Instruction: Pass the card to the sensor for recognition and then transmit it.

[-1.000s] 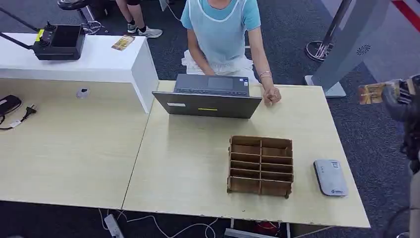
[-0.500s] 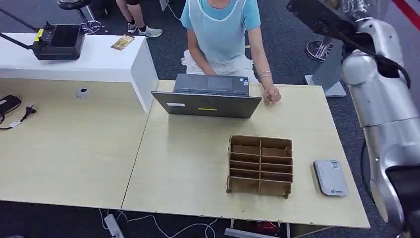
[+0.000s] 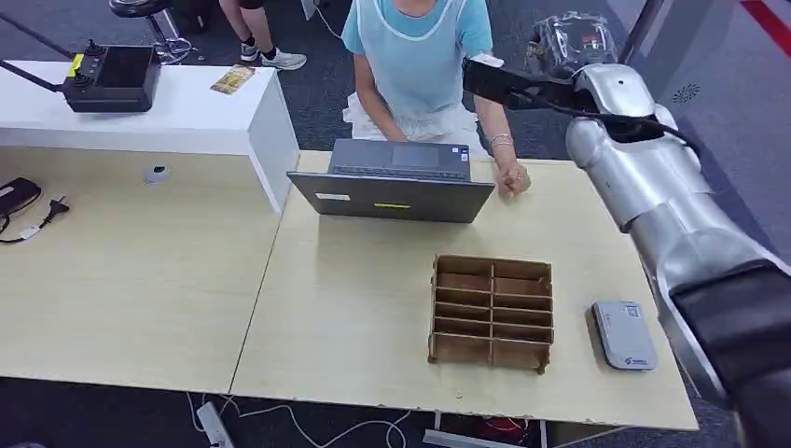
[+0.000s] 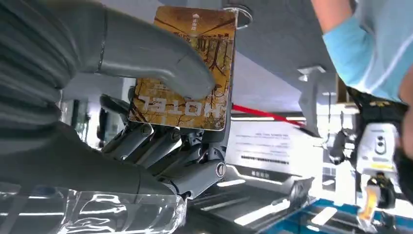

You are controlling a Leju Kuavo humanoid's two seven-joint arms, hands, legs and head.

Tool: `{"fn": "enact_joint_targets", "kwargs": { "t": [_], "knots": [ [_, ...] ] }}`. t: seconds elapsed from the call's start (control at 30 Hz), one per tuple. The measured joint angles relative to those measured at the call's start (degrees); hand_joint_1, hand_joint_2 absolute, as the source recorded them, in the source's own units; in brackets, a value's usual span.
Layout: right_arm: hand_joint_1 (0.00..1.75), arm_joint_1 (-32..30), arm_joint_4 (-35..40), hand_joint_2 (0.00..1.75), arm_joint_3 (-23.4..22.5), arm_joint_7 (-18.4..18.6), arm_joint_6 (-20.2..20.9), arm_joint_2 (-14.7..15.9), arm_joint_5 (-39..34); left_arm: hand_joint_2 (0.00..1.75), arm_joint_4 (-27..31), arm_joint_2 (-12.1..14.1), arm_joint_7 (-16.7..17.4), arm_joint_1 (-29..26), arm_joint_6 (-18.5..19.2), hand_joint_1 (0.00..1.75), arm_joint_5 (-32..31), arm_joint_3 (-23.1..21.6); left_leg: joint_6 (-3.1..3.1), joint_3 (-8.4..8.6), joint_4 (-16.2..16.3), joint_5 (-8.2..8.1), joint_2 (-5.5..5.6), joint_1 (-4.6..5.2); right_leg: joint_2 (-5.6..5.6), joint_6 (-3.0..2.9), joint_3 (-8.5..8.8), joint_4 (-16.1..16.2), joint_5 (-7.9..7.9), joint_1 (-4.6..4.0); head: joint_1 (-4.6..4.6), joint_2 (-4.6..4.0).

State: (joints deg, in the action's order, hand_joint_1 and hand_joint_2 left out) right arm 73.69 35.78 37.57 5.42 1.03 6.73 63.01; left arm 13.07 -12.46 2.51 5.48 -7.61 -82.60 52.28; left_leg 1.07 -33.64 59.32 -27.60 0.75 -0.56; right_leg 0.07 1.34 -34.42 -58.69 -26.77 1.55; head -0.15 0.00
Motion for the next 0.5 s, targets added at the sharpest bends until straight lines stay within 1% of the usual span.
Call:
{"fn": "enact_joint_targets", "kwargs": {
  "t": [0.2, 0.5],
  "knots": [
    [1.75, 0.3, -2.4, 1.75, 0.0, 0.4, -0.6, 0.0, -0.8, 0.0, 0.0, 0.2, 0.3, -0.2, 0.0, 0.0, 0.2, -0.1, 0.0, 0.01, 0.0, 0.0, -0.03, -0.01, 0.02, 0.0, -0.03, 0.0, 0.0, -0.01, -0.02, 0.0],
    [1.75, 0.4, -3.3, 1.75, -0.4, 0.4, -1.1, 0.0, -0.8, 0.0, 0.0, 0.3, 0.5, -0.3, 0.0, 0.0, 0.2, -0.5, 0.0, 0.02, 0.0, 0.0, -0.07, -0.01, 0.08, -0.04, -0.04, 0.0, 0.02, -0.01, -0.02, 0.0]
  ]
}}
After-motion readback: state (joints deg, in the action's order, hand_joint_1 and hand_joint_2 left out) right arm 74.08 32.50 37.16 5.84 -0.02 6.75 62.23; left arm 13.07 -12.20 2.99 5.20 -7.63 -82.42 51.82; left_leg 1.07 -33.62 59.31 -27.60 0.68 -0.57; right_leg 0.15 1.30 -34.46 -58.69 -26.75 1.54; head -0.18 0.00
